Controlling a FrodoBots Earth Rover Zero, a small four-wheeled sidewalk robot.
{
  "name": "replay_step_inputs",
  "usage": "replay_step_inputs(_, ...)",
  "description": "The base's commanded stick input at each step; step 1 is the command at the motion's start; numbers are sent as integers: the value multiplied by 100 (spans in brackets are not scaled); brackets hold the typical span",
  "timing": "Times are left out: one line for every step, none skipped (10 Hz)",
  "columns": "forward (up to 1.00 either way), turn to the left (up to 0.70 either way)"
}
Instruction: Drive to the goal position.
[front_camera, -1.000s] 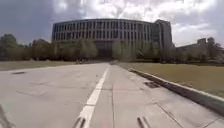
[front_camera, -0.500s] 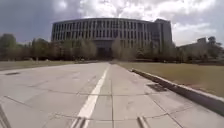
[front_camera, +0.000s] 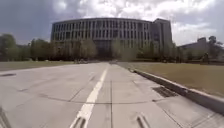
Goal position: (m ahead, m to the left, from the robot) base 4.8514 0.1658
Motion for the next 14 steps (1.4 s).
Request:
replay_step_inputs(70,0)
replay_step_inputs(70,0)
replay_step_inputs(70,0)
replay_step_inputs(70,0)
replay_step_inputs(70,0)
replay_step_inputs(70,0)
replay_step_inputs(70,0)
replay_step_inputs(70,0)
replay_step_inputs(70,0)
replay_step_inputs(70,0)
replay_step_inputs(70,0)
replay_step_inputs(70,0)
replay_step_inputs(70,0)
replay_step_inputs(70,0)
